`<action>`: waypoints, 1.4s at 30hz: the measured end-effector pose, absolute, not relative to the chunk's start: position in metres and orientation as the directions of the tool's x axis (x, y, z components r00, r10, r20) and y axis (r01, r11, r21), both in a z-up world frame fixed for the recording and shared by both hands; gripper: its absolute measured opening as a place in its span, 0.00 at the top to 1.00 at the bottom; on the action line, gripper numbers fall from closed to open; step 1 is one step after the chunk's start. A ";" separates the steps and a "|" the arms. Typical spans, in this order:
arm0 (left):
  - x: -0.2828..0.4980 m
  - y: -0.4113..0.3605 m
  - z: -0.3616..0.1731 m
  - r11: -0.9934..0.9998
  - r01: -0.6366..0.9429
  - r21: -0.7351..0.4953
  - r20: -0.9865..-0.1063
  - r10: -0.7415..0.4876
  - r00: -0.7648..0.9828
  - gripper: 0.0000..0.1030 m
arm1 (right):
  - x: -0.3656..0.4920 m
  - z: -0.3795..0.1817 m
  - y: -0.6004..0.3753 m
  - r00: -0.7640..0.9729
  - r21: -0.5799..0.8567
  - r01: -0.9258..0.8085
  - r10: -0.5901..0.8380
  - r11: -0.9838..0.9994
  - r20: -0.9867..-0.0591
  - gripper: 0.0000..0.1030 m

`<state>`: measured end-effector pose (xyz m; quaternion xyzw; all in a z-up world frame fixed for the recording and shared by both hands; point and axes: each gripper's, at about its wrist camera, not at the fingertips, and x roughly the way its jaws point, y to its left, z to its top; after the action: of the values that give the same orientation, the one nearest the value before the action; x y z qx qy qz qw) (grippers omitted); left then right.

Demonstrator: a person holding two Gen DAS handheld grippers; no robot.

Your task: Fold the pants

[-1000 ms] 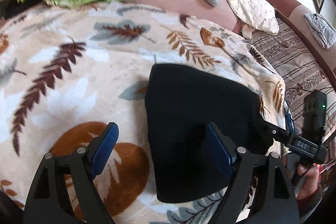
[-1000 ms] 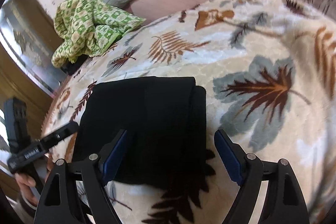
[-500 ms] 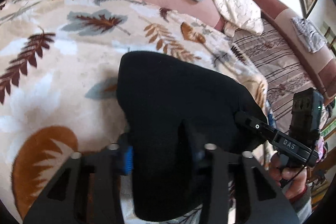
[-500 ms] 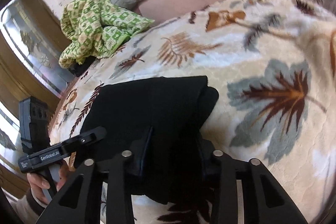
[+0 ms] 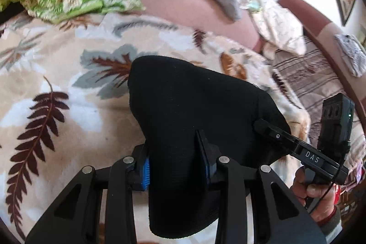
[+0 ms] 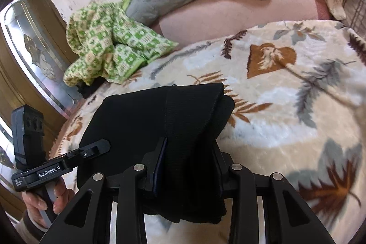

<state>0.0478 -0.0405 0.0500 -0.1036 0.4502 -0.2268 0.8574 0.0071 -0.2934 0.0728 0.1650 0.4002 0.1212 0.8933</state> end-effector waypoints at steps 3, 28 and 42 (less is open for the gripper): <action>0.054 -0.040 0.034 0.889 0.268 -0.371 -0.747 -0.457 0.482 0.54 | 0.019 0.050 -0.292 0.613 0.363 -0.068 0.326 0.929 -0.720 0.57; 0.049 -0.061 0.038 0.964 0.205 -0.167 -0.783 -0.256 0.567 0.32 | -0.024 0.057 -0.254 0.637 0.112 -0.101 0.151 0.989 -0.756 0.65; 0.011 -0.056 0.068 0.974 0.200 -0.109 -0.747 -0.213 0.629 0.31 | -0.051 0.100 -0.250 0.702 0.168 -0.079 0.174 0.983 -0.691 0.47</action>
<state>0.0113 -0.0557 0.0684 -0.0078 0.4149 -0.1146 0.9026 -0.0509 -0.2500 0.0999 0.0628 0.3800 0.0688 0.9203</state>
